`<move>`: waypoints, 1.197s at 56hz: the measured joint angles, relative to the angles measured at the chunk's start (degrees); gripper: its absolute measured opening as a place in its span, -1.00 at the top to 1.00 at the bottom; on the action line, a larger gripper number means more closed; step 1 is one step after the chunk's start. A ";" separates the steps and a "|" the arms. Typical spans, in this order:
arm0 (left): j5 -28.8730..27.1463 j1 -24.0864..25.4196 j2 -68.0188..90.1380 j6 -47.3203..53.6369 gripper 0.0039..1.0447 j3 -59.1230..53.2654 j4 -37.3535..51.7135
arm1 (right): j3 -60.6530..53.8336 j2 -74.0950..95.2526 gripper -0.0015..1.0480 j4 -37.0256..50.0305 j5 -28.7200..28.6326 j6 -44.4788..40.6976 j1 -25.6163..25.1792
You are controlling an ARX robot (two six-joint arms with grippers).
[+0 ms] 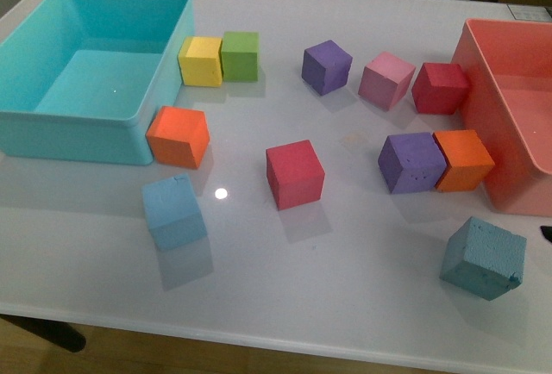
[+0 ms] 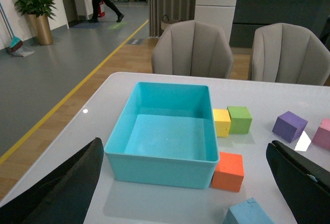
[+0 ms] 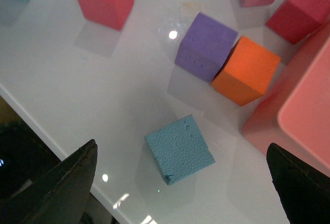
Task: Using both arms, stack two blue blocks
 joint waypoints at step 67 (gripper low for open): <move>-0.02 0.00 0.00 0.00 -0.84 0.00 0.00 | 17.86 42.66 -0.63 4.85 11.34 -15.85 3.48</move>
